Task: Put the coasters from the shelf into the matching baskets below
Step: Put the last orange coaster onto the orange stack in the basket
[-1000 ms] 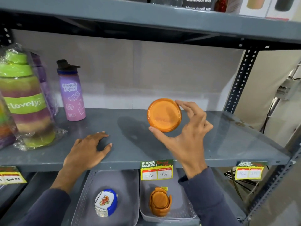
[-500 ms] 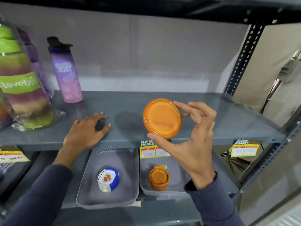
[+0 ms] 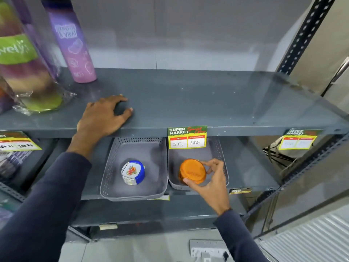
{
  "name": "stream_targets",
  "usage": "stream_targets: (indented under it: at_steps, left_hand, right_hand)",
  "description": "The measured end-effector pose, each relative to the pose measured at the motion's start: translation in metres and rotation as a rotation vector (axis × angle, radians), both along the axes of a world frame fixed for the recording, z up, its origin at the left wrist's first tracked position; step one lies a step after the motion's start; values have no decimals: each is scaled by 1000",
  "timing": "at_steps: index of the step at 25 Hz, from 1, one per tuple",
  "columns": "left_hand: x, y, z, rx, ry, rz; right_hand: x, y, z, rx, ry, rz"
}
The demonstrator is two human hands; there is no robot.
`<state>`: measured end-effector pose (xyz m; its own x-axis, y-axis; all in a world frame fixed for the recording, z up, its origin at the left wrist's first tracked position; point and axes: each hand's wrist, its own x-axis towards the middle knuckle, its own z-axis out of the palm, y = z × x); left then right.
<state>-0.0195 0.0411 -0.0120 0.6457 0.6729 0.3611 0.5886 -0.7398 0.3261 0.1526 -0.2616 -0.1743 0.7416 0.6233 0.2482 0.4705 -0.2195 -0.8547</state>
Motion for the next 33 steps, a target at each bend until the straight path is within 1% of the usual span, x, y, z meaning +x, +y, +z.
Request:
stream_targets:
  at_steps: [3,5,7,9,13,22,26,30,33]
  left_hand:
    - [0,2,-1,-6,-2,7]
    - [0,2,-1,-20,-16,11]
    - [0,3,0,-23,-28,6]
    - [0,3,0,-17,-33,1]
    - [1,2,0,-5,-31,0]
    - [1,4,-1,9,-42,-5]
    - [1,4,-2,2,-46,-3]
    - [2,4,-2,10,-40,0]
    - [1,4,-3,8,-42,3]
  right_hand:
    - [22,21,-39,-196,97,-63]
    - [34,35,-53,-351,150,-88]
    - [43,47,-63,-487,170,-87]
    - [50,55,-73,-567,171,-63]
    - [54,66,-83,-645,187,-61]
    - [52,81,-85,-769,93,-89]
    - [49,88,-82,-855,7,-29]
    - [47,101,-79,-1021,-167,5]
    - [50,109,-81,-1075,-162,16]
